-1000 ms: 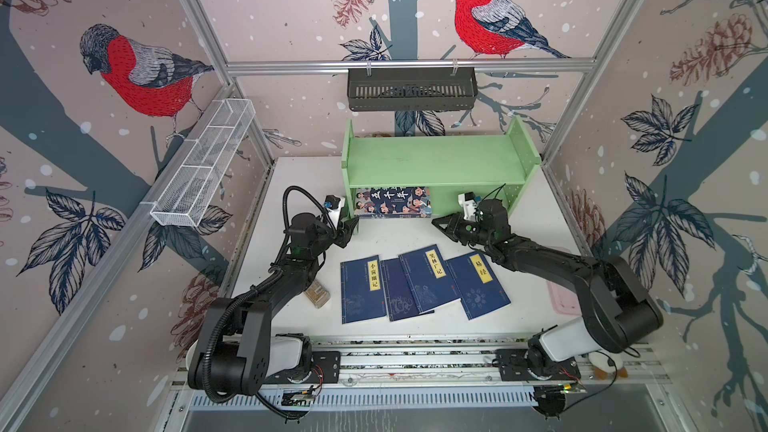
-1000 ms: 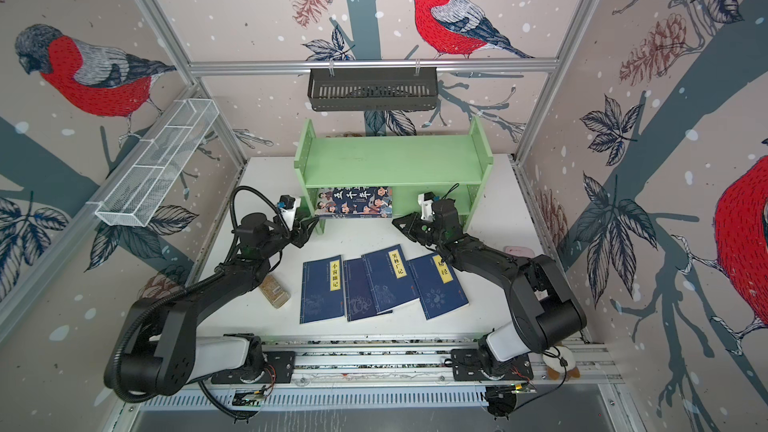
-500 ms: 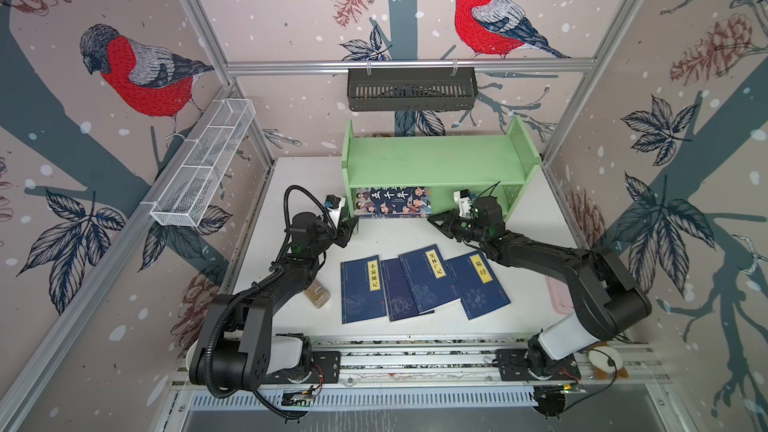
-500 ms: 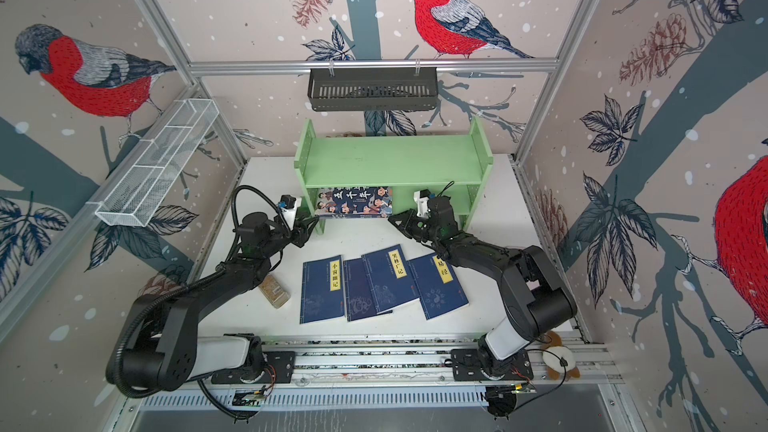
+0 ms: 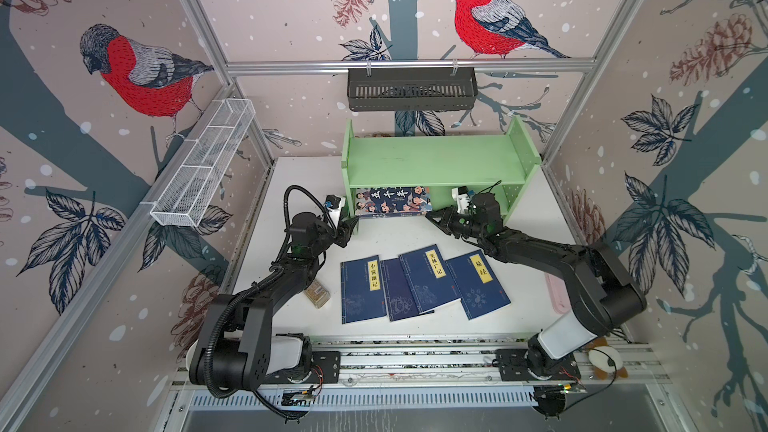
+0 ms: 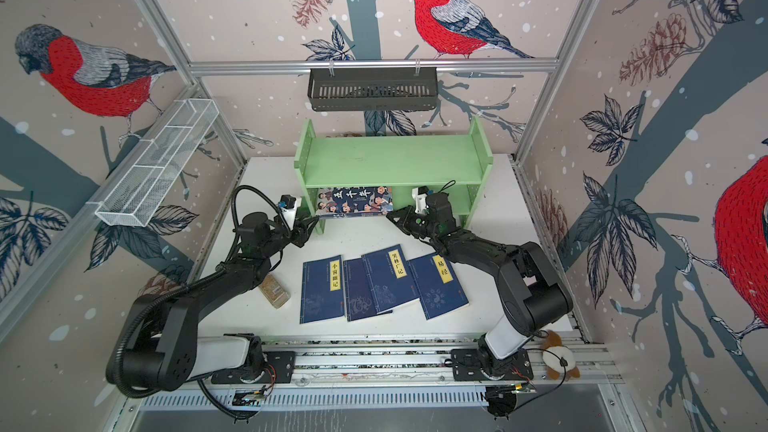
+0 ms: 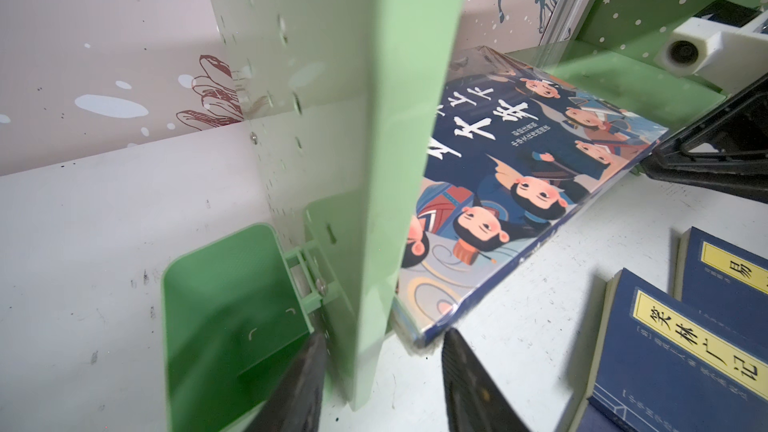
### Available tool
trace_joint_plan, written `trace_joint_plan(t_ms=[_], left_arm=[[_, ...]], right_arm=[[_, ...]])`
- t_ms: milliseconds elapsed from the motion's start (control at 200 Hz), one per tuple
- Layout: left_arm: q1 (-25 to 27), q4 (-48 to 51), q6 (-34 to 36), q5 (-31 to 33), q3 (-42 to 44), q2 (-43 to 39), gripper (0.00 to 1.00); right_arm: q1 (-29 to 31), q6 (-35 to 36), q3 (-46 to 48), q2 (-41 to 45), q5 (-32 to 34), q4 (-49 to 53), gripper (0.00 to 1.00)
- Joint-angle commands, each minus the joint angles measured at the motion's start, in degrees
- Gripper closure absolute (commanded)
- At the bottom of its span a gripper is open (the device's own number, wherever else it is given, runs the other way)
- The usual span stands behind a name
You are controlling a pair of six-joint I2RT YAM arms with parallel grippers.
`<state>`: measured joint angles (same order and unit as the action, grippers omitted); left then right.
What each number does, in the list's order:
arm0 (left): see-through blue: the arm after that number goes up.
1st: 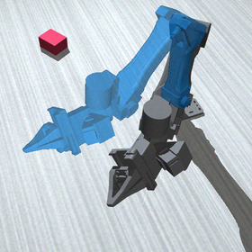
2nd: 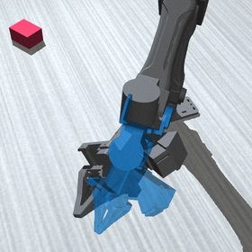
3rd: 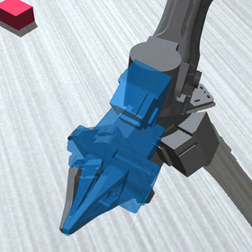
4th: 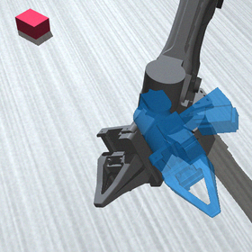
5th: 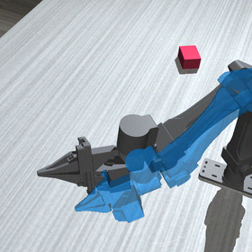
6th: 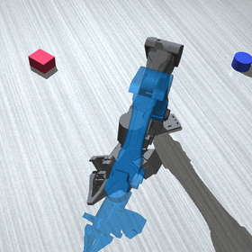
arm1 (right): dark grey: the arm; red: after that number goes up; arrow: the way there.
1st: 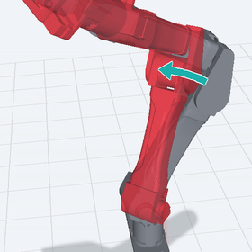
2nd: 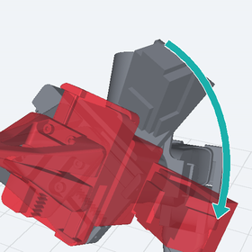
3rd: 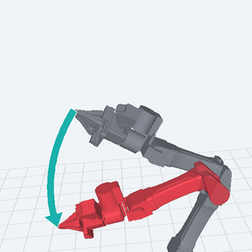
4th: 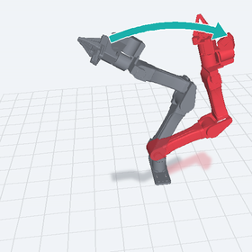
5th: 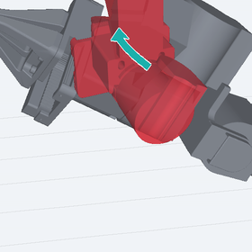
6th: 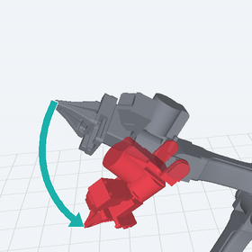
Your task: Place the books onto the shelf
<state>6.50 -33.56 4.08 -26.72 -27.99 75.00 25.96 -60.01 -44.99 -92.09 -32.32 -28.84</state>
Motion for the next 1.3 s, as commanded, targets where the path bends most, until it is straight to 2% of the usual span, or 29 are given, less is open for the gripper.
trace_joint_plan(t_ms=[0,225,525,985,1095,1295], left_arm=[[0.0,-2.65,0.89,0.35,-0.05,0.01,0.54],[0.01,-2.91,1.02,-0.13,-0.23,0.3,0.54],[0.0,-3.65,0.63,-0.11,-1.02,1.46,0.59],[0.0,-3.79,0.41,0.08,-1.27,1.59,0.65],[0.0,-3.71,0.32,0.0,-1.44,1.73,0.7],[0.0,-3.71,0.14,-0.13,-1.46,1.8,0.71]], right_arm=[[0.06,-0.2,-0.35,-0.36,-0.07,-2.2,0.82],[-0.07,0.14,0.93,1.65,0.41,-1.27,0.81],[-0.72,1.12,2.01,4.96,0.97,1.24,0.81],[-0.71,0.87,1.14,3.26,0.29,0.45,0.81],[-0.63,0.74,1.14,2.9,0.14,0.15,0.81],[-0.6,0.68,0.71,2.23,-0.12,-0.25,0.81]])
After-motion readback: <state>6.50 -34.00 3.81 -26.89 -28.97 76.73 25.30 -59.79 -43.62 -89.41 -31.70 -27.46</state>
